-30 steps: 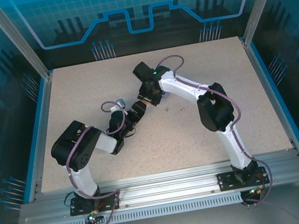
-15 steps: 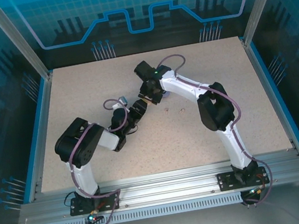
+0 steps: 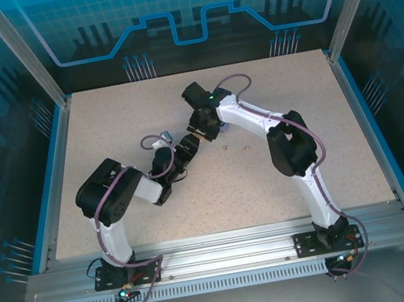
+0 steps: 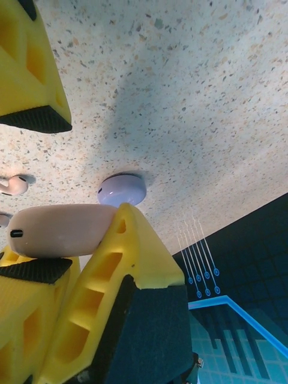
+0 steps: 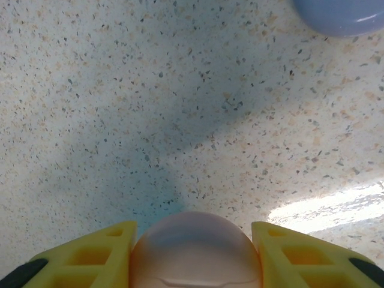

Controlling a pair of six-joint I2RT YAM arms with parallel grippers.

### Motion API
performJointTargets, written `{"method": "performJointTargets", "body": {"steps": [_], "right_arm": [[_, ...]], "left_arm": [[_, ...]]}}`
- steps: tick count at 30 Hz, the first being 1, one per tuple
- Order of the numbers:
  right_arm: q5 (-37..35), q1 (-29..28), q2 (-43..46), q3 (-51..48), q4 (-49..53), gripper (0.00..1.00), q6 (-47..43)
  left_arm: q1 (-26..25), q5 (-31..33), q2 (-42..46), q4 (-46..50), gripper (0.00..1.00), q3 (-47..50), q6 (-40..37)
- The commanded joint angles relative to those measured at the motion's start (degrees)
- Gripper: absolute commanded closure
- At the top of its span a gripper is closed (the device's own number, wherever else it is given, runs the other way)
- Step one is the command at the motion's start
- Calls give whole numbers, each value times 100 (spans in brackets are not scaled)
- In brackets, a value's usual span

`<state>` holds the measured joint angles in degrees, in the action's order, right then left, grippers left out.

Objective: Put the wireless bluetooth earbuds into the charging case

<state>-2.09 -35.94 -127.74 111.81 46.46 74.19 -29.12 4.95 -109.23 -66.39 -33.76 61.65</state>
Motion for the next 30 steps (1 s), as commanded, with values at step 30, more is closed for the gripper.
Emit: {"method": "performJointTargets", "body": {"steps": [30], "right_arm": [[314, 18, -67, -107, -23, 61, 172]], "left_arm": [[-182, -12, -72, -427, 42, 10, 15]]}}
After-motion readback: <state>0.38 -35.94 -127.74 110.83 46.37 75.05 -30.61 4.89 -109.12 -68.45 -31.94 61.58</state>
